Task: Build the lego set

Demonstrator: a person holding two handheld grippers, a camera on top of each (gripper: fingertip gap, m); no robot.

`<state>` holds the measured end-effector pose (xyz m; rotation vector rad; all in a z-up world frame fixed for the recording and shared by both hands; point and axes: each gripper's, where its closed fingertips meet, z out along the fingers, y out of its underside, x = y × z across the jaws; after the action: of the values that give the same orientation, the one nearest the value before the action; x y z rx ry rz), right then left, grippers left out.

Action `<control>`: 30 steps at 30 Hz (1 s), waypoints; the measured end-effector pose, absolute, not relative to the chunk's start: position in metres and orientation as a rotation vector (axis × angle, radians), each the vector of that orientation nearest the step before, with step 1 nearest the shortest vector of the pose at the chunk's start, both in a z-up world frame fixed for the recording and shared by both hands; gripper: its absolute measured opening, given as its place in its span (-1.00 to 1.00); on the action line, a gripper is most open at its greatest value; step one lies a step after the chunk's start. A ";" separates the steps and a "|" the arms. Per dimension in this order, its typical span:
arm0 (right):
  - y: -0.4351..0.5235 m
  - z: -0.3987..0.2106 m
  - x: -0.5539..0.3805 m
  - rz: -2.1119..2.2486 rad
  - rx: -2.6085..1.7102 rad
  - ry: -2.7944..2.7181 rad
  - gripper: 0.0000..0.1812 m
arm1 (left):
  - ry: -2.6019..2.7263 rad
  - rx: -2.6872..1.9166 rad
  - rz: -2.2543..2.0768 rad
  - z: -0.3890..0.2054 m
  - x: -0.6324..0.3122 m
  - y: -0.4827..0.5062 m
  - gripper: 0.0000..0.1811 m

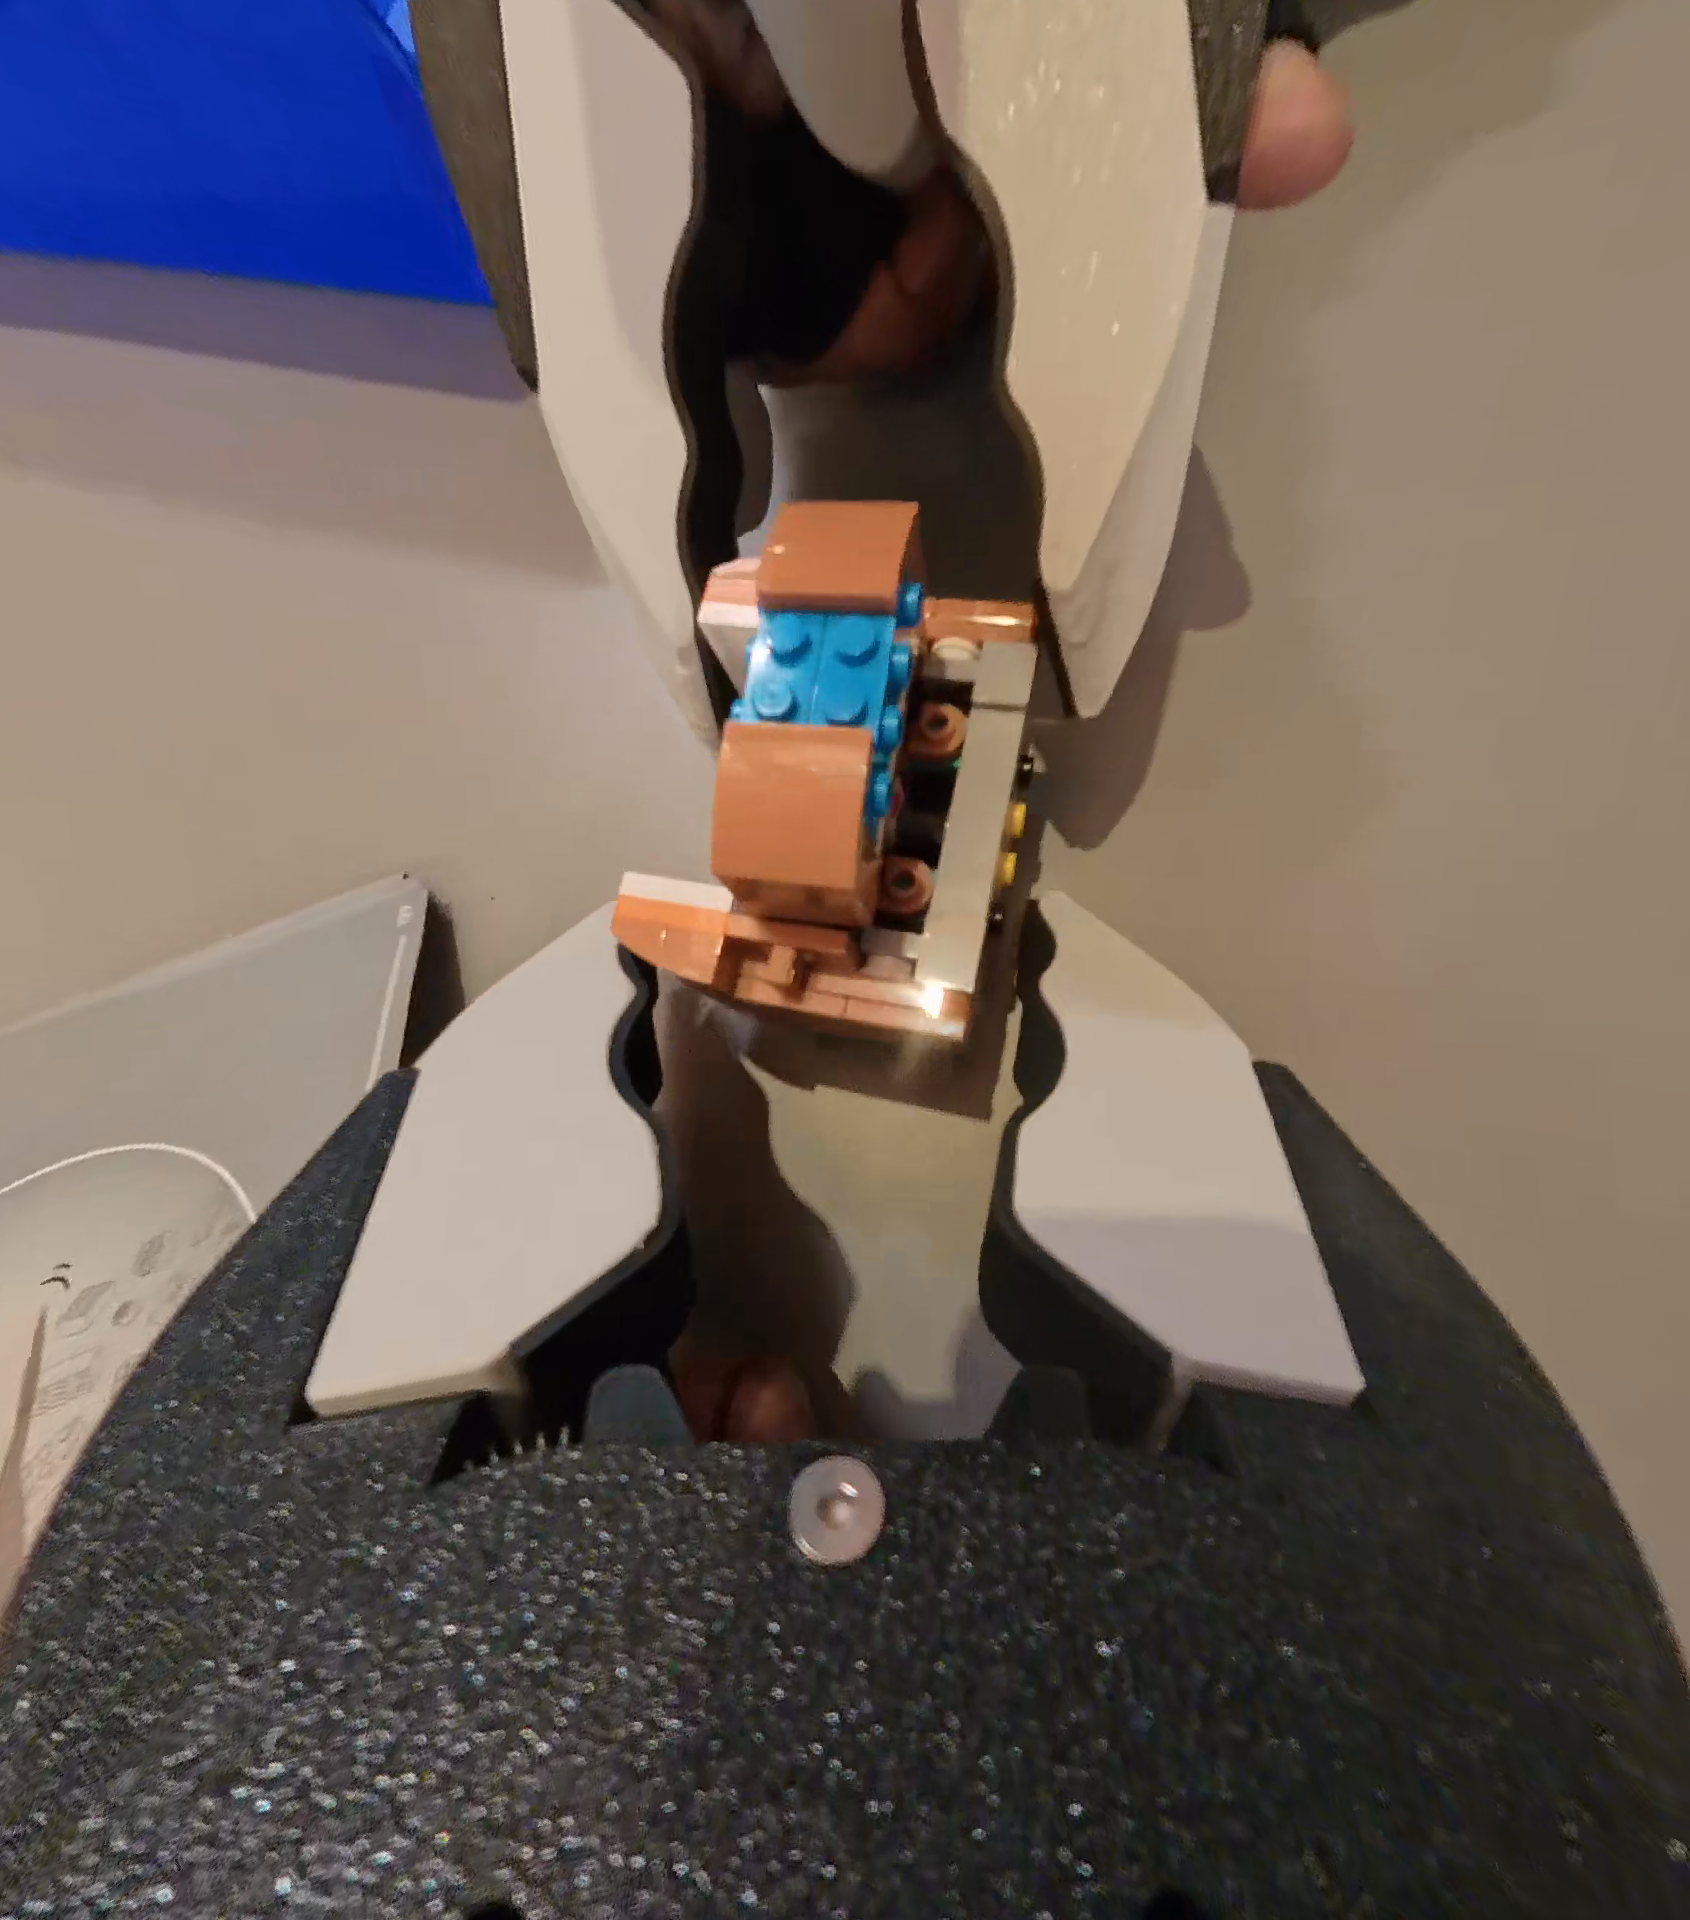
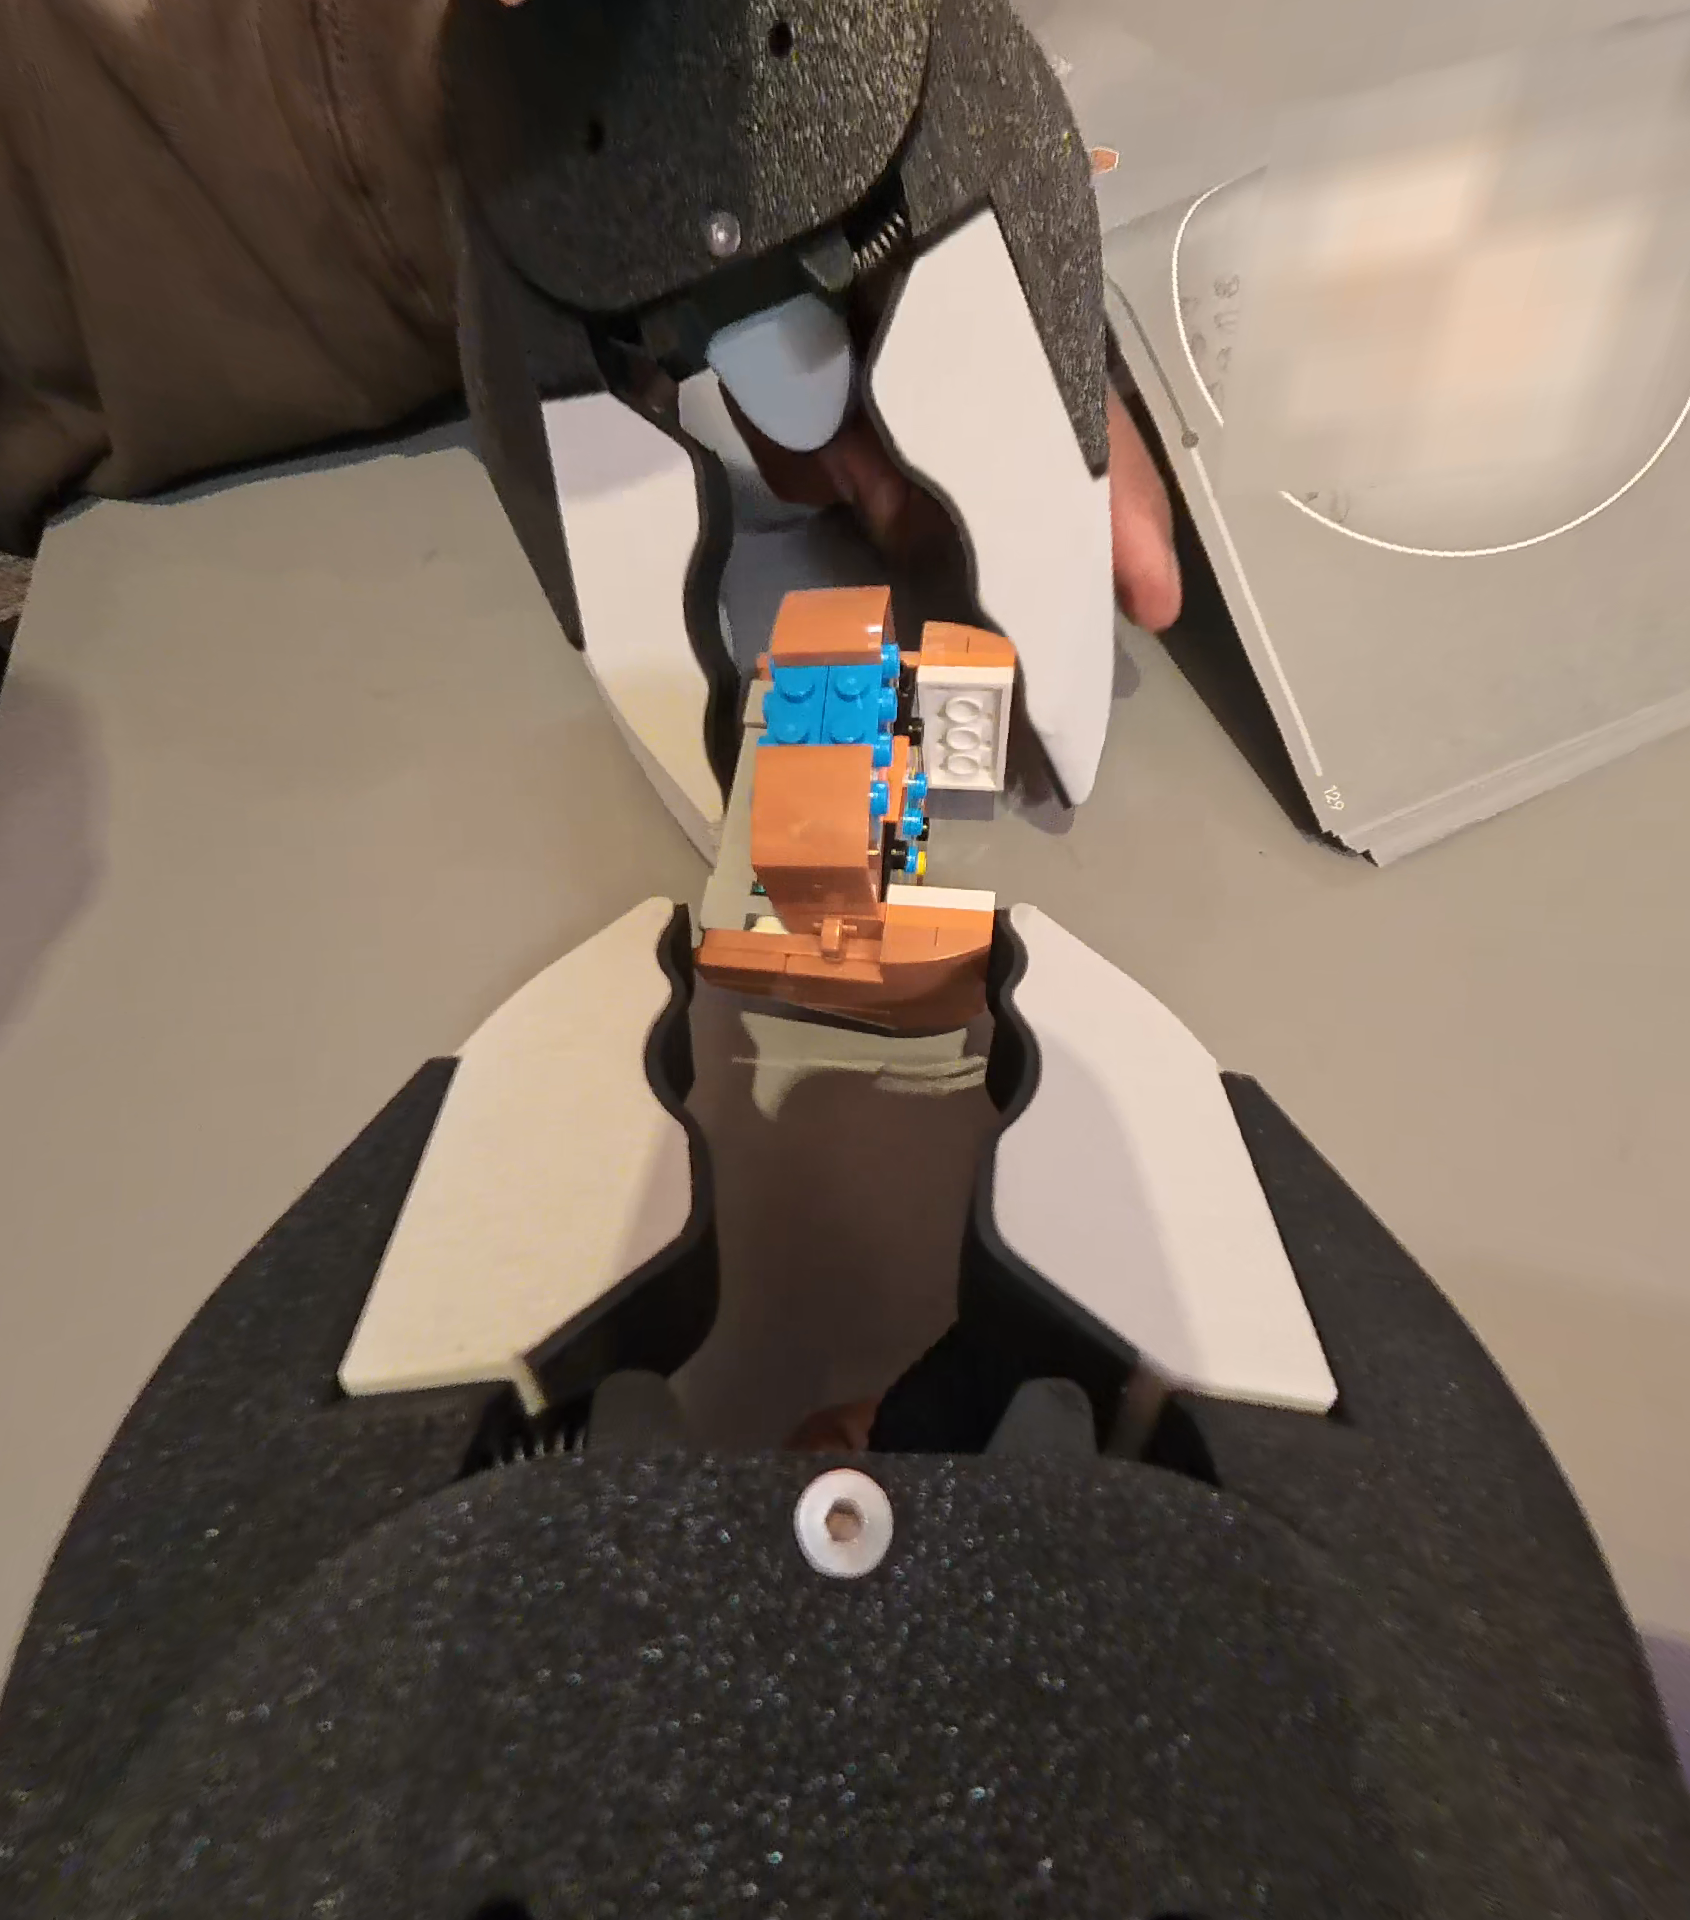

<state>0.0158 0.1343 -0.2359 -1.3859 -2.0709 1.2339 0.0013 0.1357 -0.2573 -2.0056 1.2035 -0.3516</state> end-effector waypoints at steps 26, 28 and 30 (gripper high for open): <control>0.114 -0.194 0.018 1.273 -1.068 -1.995 -0.33 | 0.952 -1.918 -0.449 -0.222 0.012 0.119 -0.32; 0.112 -0.189 0.018 1.253 -1.002 -1.978 -0.29 | 0.944 -1.916 -0.446 -0.220 0.012 0.118 -0.32; 0.110 -0.187 0.019 1.224 -0.949 -1.967 -0.25 | 0.930 -1.913 -0.449 -0.217 0.012 0.117 -0.32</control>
<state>0.0185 0.1099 -0.1866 -0.9487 -1.9670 1.2239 0.0116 0.1167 -0.2173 -1.9132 0.9304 -0.4492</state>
